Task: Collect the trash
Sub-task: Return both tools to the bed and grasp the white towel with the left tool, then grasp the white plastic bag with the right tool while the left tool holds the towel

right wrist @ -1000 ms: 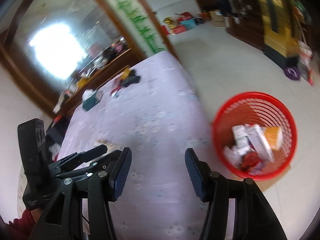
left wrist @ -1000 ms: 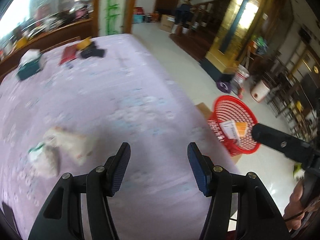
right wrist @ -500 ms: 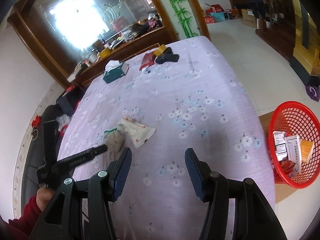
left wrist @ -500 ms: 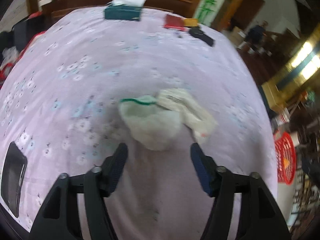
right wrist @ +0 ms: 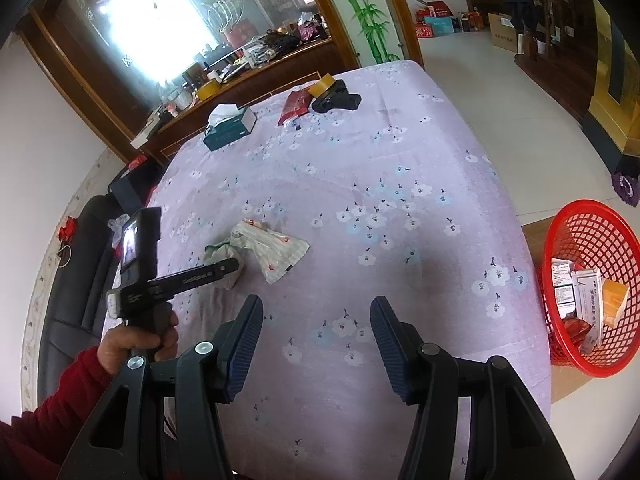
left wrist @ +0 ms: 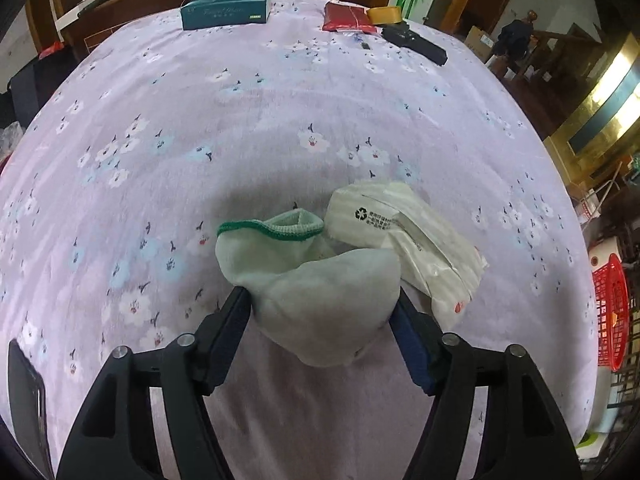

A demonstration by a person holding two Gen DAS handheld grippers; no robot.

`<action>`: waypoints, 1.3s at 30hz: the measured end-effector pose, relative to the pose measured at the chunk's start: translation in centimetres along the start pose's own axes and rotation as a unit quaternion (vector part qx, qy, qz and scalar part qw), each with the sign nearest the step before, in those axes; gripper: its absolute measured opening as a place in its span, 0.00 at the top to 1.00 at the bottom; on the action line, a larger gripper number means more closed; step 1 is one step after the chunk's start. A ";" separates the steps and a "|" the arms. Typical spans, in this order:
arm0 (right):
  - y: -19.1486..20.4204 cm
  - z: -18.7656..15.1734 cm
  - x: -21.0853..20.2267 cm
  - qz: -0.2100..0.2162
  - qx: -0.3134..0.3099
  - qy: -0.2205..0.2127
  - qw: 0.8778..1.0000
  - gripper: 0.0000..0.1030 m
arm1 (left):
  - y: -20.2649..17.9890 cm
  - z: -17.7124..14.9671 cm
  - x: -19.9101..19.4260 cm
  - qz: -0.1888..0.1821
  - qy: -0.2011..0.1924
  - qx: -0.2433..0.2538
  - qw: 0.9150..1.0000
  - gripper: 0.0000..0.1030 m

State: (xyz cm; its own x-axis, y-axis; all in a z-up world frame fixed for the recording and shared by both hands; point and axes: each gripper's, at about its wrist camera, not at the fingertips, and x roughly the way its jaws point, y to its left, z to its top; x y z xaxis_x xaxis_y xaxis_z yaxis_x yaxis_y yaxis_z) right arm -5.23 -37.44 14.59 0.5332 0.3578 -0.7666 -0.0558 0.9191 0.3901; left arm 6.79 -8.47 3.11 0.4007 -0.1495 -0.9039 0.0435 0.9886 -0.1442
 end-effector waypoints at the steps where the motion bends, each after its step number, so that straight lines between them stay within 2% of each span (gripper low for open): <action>1: 0.2 0.1 0.2 0.000 -0.004 0.004 1.000 0.42 | 0.2 0.0 0.1 0.000 -0.002 0.000 1.000 0.49; 4: 1.0 0.5 1.3 0.005 -0.021 0.016 1.000 0.42 | 0.7 -0.2 -0.2 -0.005 -0.009 0.001 1.000 0.63; 7: 2.3 1.5 3.1 0.016 -0.049 0.033 0.998 0.41 | 1.3 -0.8 -1.3 -0.005 -0.018 0.002 1.000 0.66; 11: 3.9 2.6 6.4 0.022 -0.090 0.054 0.994 0.41 | 2.4 -2.0 -3.6 -0.007 -0.036 0.001 0.999 0.66; 16: 5.8 4.1 12.6 0.021 -0.151 0.089 0.984 0.41 | 3.6 -3.2 -6.2 -0.001 -0.052 -0.007 0.999 0.66; 24: 8.7 5.3 20.2 0.013 -0.205 0.127 0.971 0.41 | 4.6 -5.2 -8.0 0.006 -0.056 -0.003 0.998 0.66; 30: 9.0 6.0 23.5 -0.009 -0.220 0.137 0.966 0.41 | 4.5 -5.8 -8.2 0.008 -0.056 0.009 0.998 0.66; 34: 9.4 5.8 24.6 -0.009 -0.214 0.151 0.965 0.41 | 4.2 -5.8 -8.0 0.008 -0.056 0.013 0.998 0.66; 39: 10.1 4.8 23.9 -0.014 -0.202 0.149 0.968 0.57 | 3.3 -5.6 -7.8 0.009 -0.061 0.023 0.998 0.66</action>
State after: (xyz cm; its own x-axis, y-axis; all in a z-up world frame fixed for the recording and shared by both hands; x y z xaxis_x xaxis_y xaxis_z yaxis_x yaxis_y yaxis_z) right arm 10.96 -20.38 2.70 0.2749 0.3090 -0.9105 -0.4032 0.8967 0.1826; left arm -1.34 -4.12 7.38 0.5103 -0.1309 -0.8500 0.0756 0.9914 -0.1073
